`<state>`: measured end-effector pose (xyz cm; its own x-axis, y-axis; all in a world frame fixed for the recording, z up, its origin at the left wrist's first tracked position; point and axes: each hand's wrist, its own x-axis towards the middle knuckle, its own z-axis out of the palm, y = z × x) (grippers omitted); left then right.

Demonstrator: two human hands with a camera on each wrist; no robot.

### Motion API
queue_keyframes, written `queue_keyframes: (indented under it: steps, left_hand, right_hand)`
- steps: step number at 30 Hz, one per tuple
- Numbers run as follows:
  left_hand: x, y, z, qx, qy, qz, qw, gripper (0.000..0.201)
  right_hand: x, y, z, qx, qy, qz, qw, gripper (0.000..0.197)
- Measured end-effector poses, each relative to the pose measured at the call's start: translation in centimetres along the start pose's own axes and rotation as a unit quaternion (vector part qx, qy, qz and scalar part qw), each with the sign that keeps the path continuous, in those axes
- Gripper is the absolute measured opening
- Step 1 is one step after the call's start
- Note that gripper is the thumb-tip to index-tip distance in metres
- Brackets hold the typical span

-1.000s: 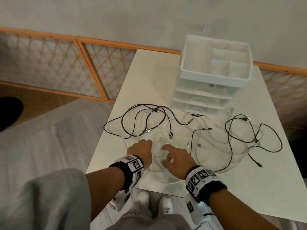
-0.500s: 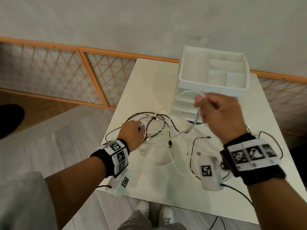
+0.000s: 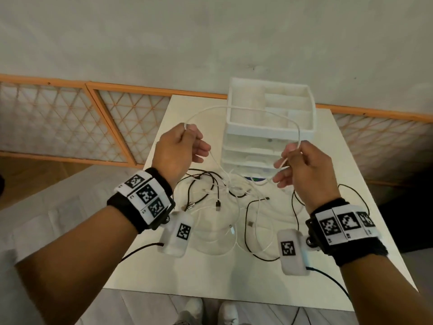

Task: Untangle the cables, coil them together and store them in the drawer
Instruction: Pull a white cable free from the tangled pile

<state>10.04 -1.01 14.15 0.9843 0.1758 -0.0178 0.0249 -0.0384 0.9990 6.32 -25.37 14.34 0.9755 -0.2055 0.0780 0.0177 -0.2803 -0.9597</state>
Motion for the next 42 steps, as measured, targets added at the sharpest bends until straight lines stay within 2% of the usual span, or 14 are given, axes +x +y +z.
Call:
queue_keyframes:
  steps: [3, 6, 11, 13, 19, 23, 26, 31, 33, 35, 37, 39, 41, 42]
  left_hand:
    - [-0.9, -0.6, 1.6, -0.001, -0.01, 0.003, 1.0, 0.029]
    - [0.0, -0.9, 1.5, 0.008, 0.028, -0.008, 1.0, 0.03]
    - [0.5, -4.9, 0.4, 0.173, -0.052, -0.149, 0.972, 0.022]
    - [0.3, -4.7, -0.1, 0.169, -0.052, -0.153, 0.972, 0.025]
    - [1.2, 6.6, -0.7, 0.065, -0.043, 0.069, 0.995, 0.035]
    - [0.4, 7.8, 0.8, 0.118, -0.045, 0.144, 0.981, 0.039]
    - [0.0, 4.7, 1.0, 0.258, -0.066, 0.115, 0.957, 0.051]
    - [0.4, 0.1, -1.2, 0.326, -0.121, 0.018, 0.937, 0.065]
    - [-0.5, -1.5, -1.4, 0.325, -0.174, -0.029, 0.929, 0.056]
    - [-1.5, -2.3, -1.0, 0.24, -0.203, -0.061, 0.947, 0.047]
    - [-1.6, -1.9, -0.3, 0.193, -0.19, -0.047, 0.961, 0.045]
    - [-1.5, -0.4, 0.5, 0.224, -0.196, -0.001, 0.955, 0.042]
    - [-1.8, 1.5, 1.6, 0.273, -0.215, 0.048, 0.936, 0.041]
    - [-2.1, 2.4, 2.4, 0.289, -0.227, 0.069, 0.928, 0.041]
  right_hand:
    - [-0.2, -3.0, -0.4, 0.066, 0.005, -0.068, 0.995, 0.027]
    - [0.2, -6.2, -1.8, 0.11, 0.058, -0.139, 0.982, 0.024]
    - [0.9, -7.2, -4.4, 0.12, 0.124, -0.168, 0.971, 0.02]
    - [1.0, -5.6, -4.7, 0.073, 0.128, -0.14, 0.979, 0.019]
    - [1.1, 3.1, -4.7, -0.069, 0.117, 0.039, 0.99, 0.029]
    - [1.6, 5.4, -4.4, -0.083, 0.101, 0.126, 0.983, 0.023]
    - [3.3, 4.3, -5.6, -0.043, 0.147, 0.142, 0.978, 0.027]
    - [7.7, 1.1, -9.7, 0.071, 0.22, 0.12, 0.966, 0.033]
    - [8.8, 0.8, -10.3, 0.157, 0.221, 0.111, 0.956, 0.036]
    - [9.2, 1.4, -10.4, 0.208, 0.184, 0.113, 0.954, 0.036]
    - [9.1, 3.1, -10.5, 0.136, 0.12, 0.145, 0.973, 0.063]
    - [7.6, 3.9, -9.9, -0.056, 0.099, 0.168, 0.979, 0.075]
    - [5.2, 3.3, -8.1, -0.192, 0.094, 0.109, 0.971, 0.077]
    - [3.7, 2.7, -6.6, -0.185, 0.041, 0.06, 0.98, 0.076]
